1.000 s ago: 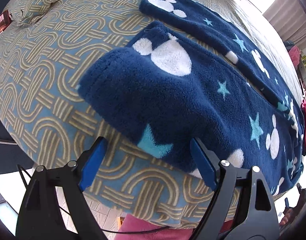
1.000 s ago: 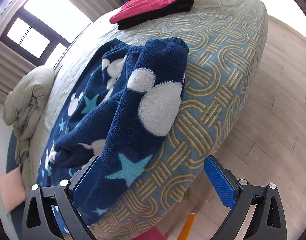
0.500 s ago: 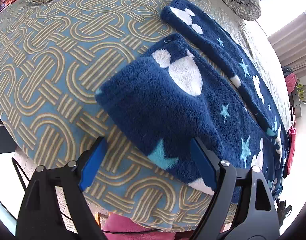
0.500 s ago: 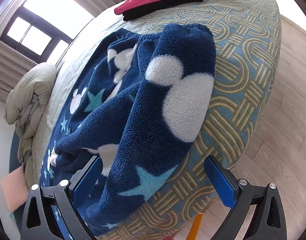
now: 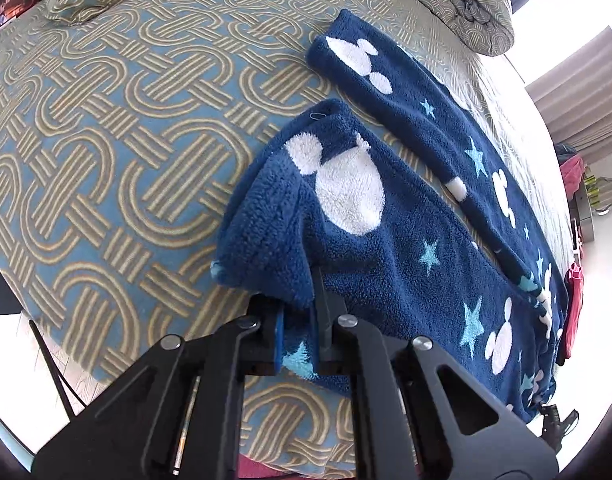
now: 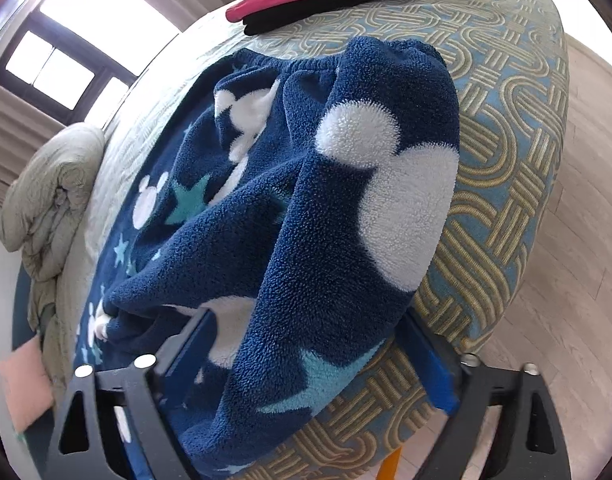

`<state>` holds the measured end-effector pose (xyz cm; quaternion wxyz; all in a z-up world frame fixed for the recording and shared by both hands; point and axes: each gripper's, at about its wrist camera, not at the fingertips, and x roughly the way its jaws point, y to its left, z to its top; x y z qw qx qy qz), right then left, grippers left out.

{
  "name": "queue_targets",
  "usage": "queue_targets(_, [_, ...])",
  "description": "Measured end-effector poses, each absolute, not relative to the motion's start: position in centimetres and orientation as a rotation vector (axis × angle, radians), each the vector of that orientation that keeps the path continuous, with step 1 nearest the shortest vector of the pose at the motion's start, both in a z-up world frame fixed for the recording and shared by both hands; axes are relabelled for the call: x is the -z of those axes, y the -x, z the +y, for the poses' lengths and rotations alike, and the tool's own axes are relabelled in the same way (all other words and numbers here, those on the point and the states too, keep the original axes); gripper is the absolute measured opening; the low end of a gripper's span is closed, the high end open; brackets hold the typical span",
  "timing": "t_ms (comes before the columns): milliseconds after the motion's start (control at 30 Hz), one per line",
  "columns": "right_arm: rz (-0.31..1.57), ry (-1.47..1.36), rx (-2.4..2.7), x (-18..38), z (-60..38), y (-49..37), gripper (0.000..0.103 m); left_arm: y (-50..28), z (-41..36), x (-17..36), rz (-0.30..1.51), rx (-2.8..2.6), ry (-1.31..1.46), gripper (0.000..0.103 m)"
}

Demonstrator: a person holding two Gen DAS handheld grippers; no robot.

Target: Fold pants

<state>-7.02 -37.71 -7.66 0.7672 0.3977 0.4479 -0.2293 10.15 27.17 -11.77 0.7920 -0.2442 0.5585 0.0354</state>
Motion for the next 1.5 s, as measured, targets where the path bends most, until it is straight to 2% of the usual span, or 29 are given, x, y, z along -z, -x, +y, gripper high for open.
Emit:
queue_targets(33, [0.998,-0.797,0.521,7.4,-37.3,6.5,0.045,-10.0,27.3,11.7,1.199,-0.074,0.536,0.011])
queue_targets(67, [1.022,-0.734,0.534,7.2,-37.0,6.1,0.011,-10.0,27.5,11.4,1.195,-0.068,0.547,0.011])
queue_targets(300, [0.919,-0.696,0.479,3.9,-36.4,6.1,0.009,-9.9,27.2,9.7,1.173,-0.058,0.514,0.011])
queue_targets(633, [0.924,-0.766,0.429,3.4,-37.2,7.5,0.010,-9.4,27.3,8.2,1.167,-0.075,0.497,0.011])
queue_targets(867, [0.873,-0.765,0.368,0.0,-37.1,5.6,0.010,-10.4,26.5,4.3,1.111,-0.037,0.483,0.011])
queue_targets(1033, [0.868,-0.747,0.346,-2.9,-37.6,0.4,0.010,-14.4,26.2,1.4,1.120,-0.039,0.522,0.010])
queue_targets(1200, [0.926,-0.688,0.372,-4.8,-38.3,-7.8,0.011,-22.4,25.7,-0.6,1.195,-0.109,0.518,0.009])
queue_targets(1333, [1.068,-0.702,0.442,-2.5,-40.0,-17.0,0.015,-30.1,24.5,0.6,1.290,-0.232,0.425,0.009])
queue_targets(1500, [1.180,-0.548,0.572,1.5,-41.2,-27.0,0.023,-39.1,22.5,3.8,1.279,-0.329,0.302,0.010])
